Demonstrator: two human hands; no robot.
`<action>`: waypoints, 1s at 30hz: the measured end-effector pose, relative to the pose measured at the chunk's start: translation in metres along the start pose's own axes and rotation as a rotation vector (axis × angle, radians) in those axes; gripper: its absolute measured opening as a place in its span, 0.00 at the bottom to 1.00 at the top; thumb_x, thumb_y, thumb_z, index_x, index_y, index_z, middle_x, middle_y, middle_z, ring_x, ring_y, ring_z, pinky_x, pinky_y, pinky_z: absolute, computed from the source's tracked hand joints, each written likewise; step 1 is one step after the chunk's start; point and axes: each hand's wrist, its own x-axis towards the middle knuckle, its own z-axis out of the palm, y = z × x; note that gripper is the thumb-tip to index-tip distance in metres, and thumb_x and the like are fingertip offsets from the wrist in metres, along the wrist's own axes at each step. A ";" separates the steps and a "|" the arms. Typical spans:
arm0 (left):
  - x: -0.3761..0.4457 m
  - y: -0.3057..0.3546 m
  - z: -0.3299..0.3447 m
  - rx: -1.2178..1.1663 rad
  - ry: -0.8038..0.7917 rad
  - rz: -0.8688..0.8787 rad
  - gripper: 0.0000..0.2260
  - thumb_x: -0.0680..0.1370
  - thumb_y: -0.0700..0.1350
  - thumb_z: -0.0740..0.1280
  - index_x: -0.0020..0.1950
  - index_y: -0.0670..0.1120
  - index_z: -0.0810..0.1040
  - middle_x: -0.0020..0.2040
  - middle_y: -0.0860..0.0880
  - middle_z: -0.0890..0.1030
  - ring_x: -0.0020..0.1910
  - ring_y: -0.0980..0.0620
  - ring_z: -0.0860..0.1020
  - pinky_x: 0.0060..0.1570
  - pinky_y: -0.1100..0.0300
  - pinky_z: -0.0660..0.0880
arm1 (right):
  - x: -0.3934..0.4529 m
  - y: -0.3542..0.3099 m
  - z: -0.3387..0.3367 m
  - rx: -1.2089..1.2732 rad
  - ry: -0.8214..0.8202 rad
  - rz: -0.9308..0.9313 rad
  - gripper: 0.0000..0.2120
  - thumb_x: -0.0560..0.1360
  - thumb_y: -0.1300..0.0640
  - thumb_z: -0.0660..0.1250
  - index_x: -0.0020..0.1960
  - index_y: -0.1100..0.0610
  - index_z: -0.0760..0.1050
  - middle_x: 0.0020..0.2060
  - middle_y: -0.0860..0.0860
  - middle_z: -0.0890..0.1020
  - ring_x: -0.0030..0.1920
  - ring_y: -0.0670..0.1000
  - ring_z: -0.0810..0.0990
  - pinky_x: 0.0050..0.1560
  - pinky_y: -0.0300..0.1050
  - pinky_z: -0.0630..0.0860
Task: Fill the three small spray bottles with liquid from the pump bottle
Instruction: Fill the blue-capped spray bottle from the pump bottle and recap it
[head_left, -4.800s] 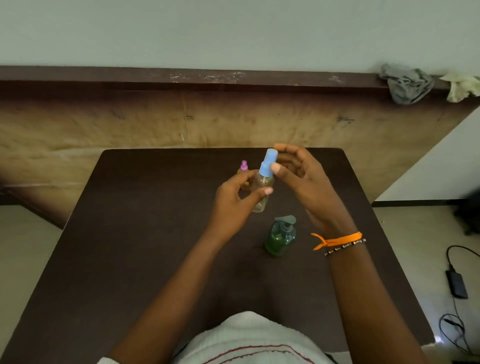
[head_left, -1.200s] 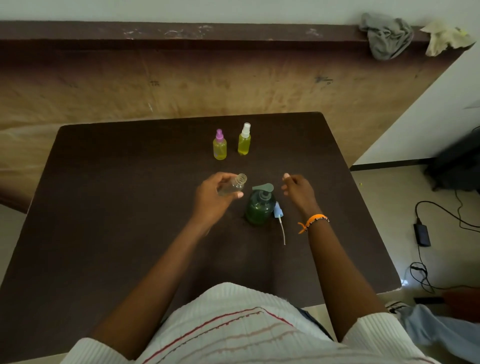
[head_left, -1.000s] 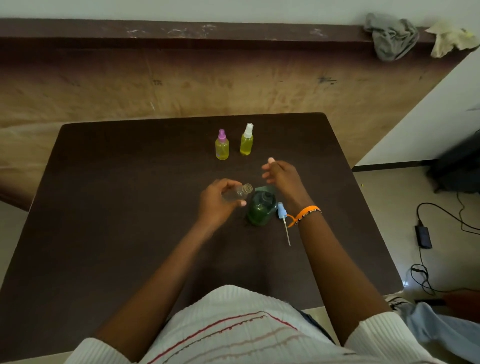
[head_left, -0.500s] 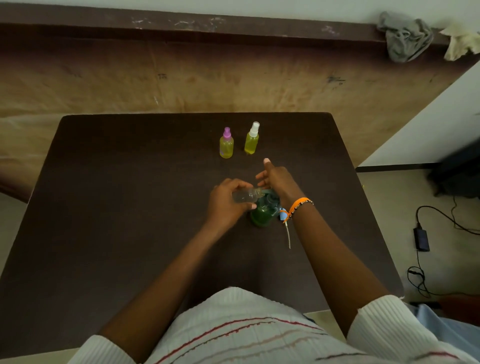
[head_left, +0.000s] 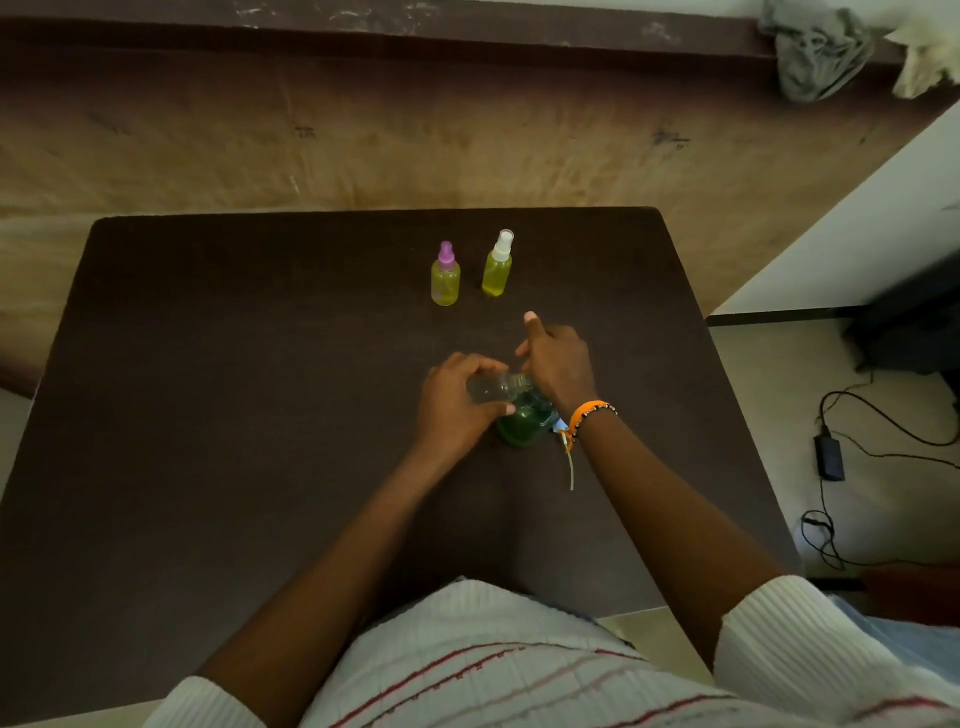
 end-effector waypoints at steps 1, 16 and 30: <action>0.000 0.000 0.000 -0.003 0.002 0.005 0.18 0.62 0.38 0.77 0.50 0.46 0.80 0.45 0.55 0.76 0.48 0.52 0.77 0.54 0.54 0.72 | 0.000 0.001 -0.001 0.009 -0.004 0.006 0.23 0.79 0.41 0.55 0.34 0.53 0.76 0.43 0.58 0.83 0.48 0.58 0.81 0.56 0.55 0.75; 0.005 -0.004 0.004 -0.038 0.000 0.002 0.19 0.61 0.37 0.77 0.50 0.46 0.81 0.44 0.54 0.76 0.47 0.51 0.77 0.53 0.52 0.74 | -0.002 0.002 0.002 -0.076 0.141 0.041 0.25 0.80 0.43 0.54 0.47 0.59 0.81 0.48 0.56 0.82 0.50 0.58 0.80 0.49 0.49 0.72; 0.004 -0.003 0.005 -0.078 0.000 0.000 0.17 0.61 0.37 0.77 0.48 0.46 0.80 0.42 0.56 0.75 0.45 0.53 0.76 0.47 0.59 0.73 | 0.001 -0.004 -0.003 -0.011 0.024 0.109 0.23 0.78 0.43 0.57 0.41 0.59 0.80 0.43 0.56 0.83 0.47 0.57 0.80 0.53 0.52 0.76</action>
